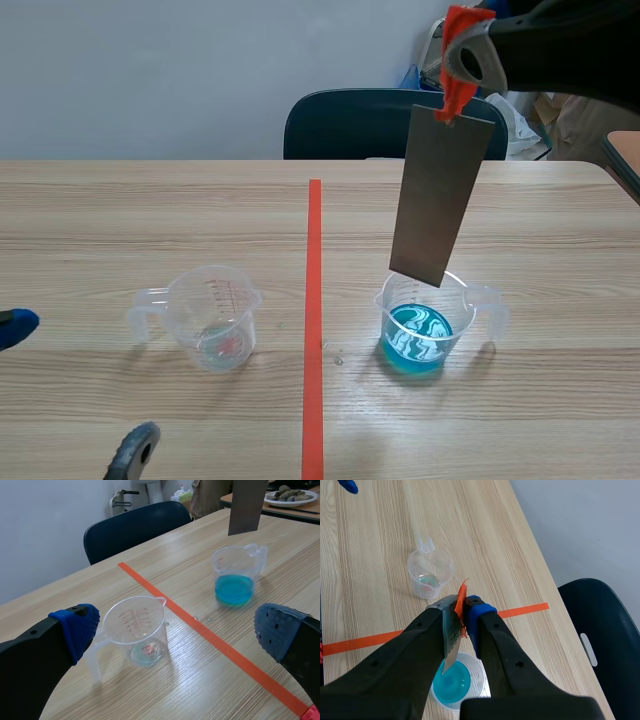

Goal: Do the redox reaction experiment

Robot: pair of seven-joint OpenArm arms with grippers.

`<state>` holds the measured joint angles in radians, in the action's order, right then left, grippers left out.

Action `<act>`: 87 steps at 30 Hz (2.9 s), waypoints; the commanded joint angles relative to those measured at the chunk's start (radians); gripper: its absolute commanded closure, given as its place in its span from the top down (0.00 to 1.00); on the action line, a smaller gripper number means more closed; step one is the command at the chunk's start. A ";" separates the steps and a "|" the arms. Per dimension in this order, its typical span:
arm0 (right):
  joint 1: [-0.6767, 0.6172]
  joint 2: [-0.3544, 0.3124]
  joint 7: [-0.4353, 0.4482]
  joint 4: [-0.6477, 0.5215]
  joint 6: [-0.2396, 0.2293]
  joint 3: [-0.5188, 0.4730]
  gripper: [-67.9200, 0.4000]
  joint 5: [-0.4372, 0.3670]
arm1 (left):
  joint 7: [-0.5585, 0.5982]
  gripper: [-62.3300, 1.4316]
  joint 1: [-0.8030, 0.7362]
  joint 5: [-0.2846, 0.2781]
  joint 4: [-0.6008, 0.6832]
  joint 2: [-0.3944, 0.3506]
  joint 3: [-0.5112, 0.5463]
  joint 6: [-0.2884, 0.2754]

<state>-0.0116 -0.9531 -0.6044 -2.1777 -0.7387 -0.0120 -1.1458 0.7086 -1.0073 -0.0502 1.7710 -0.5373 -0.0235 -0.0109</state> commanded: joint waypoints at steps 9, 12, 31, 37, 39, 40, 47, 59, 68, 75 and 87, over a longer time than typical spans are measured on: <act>0.016 0.004 0.027 -0.003 -0.007 -0.006 0.01 -0.011 | 0.037 1.00 -0.099 0.019 0.008 0.005 0.078 -0.008; 0.042 0.026 0.018 -0.003 -0.007 0.014 0.01 -0.010 | 0.038 1.00 -0.129 0.037 0.008 0.005 0.089 -0.010; 0.162 0.081 -0.034 -0.003 -0.007 0.163 0.01 -0.006 | 0.080 1.00 -0.239 0.046 0.008 0.005 0.104 -0.010; 0.178 0.081 -0.034 -0.003 -0.007 0.164 0.01 -0.006 | 0.077 1.00 -0.239 0.046 0.008 0.005 0.104 -0.010; 0.196 0.082 -0.038 -0.003 -0.007 0.167 0.01 -0.007 | 0.072 1.00 -0.239 0.045 0.008 0.005 0.104 -0.010; 0.211 0.084 -0.042 -0.002 -0.007 0.173 0.01 -0.007 | 0.064 1.00 -0.239 0.038 0.008 0.005 0.104 -0.010; 0.330 0.170 -0.117 0.026 -0.007 0.290 0.01 -0.007 | 0.051 1.00 -0.237 -0.005 0.008 0.005 0.104 -0.010; 0.565 0.360 -0.216 0.167 -0.007 0.515 0.01 -0.006 | 0.012 1.00 -0.237 -0.142 0.008 0.005 0.104 0.001; 0.694 0.518 -0.256 0.316 -0.007 0.629 0.01 -0.006 | -0.022 1.00 -0.237 -0.175 0.008 0.005 0.104 0.009; 0.756 0.620 -0.275 0.404 -0.007 0.684 0.01 -0.002 | -0.025 1.00 -0.236 -0.175 0.008 0.005 0.104 0.009; 0.779 0.743 -0.321 0.486 -0.007 0.731 0.01 0.047 | -0.026 1.00 -0.236 -0.174 0.008 0.005 0.104 0.009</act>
<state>0.7395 -0.2104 -0.9340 -1.6848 -0.7380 0.7158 -1.0912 0.6689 -1.2465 -0.2214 1.7706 -0.5373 0.0799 -0.0006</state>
